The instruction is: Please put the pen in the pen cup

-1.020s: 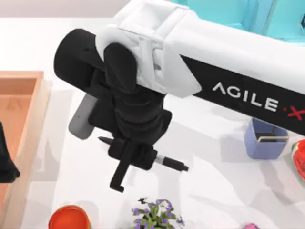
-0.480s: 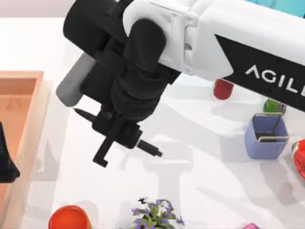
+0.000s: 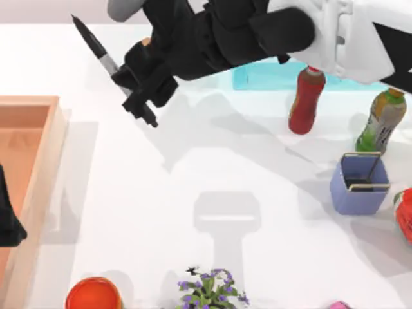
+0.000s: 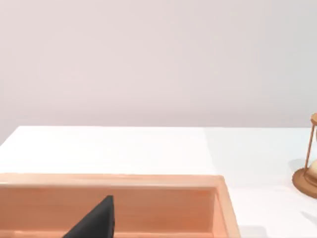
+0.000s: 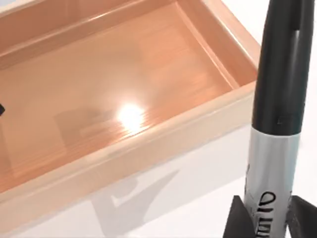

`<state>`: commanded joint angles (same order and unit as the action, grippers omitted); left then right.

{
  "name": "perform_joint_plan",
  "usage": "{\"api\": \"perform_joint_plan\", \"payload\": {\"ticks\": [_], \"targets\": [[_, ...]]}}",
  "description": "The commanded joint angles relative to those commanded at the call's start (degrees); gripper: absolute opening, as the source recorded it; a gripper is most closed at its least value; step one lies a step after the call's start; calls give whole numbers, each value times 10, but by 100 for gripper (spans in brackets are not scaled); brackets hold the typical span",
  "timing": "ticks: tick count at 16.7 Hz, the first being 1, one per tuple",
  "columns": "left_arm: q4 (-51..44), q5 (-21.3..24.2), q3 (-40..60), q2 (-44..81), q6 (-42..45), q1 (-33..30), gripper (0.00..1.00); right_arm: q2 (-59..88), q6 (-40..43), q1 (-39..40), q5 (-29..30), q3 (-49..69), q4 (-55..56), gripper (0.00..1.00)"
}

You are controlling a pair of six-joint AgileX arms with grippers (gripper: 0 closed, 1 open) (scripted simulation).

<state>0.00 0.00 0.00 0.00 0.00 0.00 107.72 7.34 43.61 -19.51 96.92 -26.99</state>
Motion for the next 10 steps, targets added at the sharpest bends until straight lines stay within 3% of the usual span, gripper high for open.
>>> {"api": "perform_joint_plan", "payload": {"ticks": [4,10], "targets": [[0,0,0,0,0,0,100,-32,-29,-84,-91,-128,208,0],[0,0,0,0,0,0,100,-24,-86,-197,-195,-323,433,0]]}}
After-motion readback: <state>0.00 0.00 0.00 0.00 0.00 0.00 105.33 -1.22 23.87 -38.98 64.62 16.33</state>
